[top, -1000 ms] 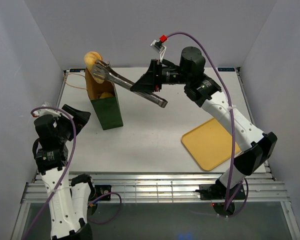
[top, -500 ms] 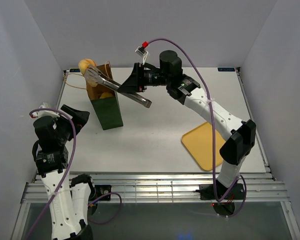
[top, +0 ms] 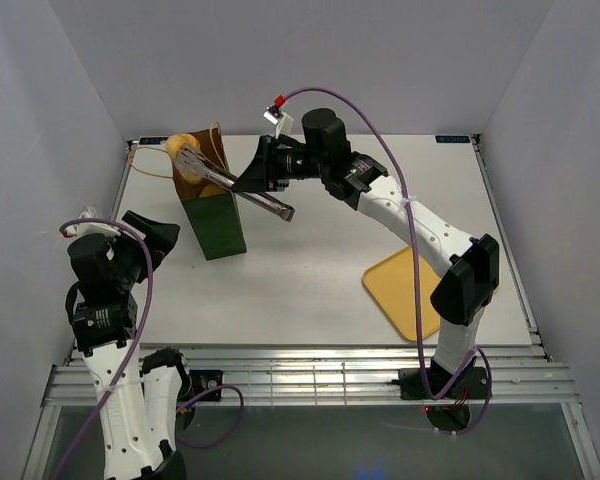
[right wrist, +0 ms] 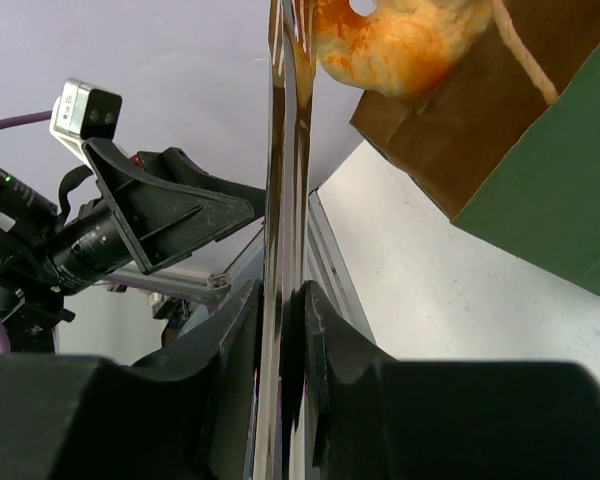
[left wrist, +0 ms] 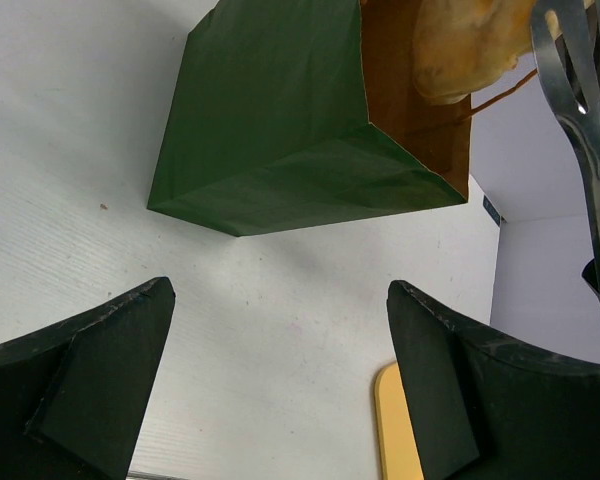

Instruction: Place the fake bread into the paper bag

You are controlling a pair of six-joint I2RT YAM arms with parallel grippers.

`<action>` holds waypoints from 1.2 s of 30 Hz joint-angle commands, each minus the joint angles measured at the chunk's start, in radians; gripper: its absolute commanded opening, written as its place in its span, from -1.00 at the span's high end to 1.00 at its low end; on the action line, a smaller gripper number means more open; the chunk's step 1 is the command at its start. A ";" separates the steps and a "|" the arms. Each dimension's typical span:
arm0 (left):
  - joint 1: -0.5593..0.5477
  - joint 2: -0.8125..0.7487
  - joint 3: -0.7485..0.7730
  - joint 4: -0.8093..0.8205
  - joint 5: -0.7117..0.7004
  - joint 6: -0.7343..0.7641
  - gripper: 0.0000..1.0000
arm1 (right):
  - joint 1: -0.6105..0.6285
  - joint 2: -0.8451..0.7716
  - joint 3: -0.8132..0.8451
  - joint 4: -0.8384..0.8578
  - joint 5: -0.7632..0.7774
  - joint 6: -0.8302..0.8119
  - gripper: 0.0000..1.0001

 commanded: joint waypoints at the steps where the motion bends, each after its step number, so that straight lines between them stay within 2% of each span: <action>1: -0.003 -0.007 0.003 0.011 0.011 0.011 -0.96 | 0.004 0.006 0.066 0.027 0.026 -0.024 0.70; 5: -0.001 -0.007 0.011 -0.001 0.014 0.013 -0.96 | 0.009 0.023 0.071 0.003 0.052 -0.036 0.67; 11: -0.003 -0.010 0.006 -0.007 0.008 0.014 -0.96 | 0.026 0.070 0.149 -0.132 0.139 -0.116 0.60; 20: -0.003 -0.004 0.005 -0.001 0.011 0.008 -0.96 | 0.035 0.101 0.163 -0.152 0.220 -0.172 0.52; 29: -0.001 -0.004 -0.009 0.005 0.009 0.008 -0.96 | 0.043 0.175 0.264 -0.189 0.265 -0.215 0.45; 32: -0.001 -0.010 -0.014 0.007 0.005 0.010 -0.96 | 0.043 0.198 0.303 -0.210 0.279 -0.223 0.39; 36: -0.001 -0.010 -0.017 0.007 0.006 0.008 -0.96 | 0.041 0.198 0.303 -0.195 0.277 -0.240 0.20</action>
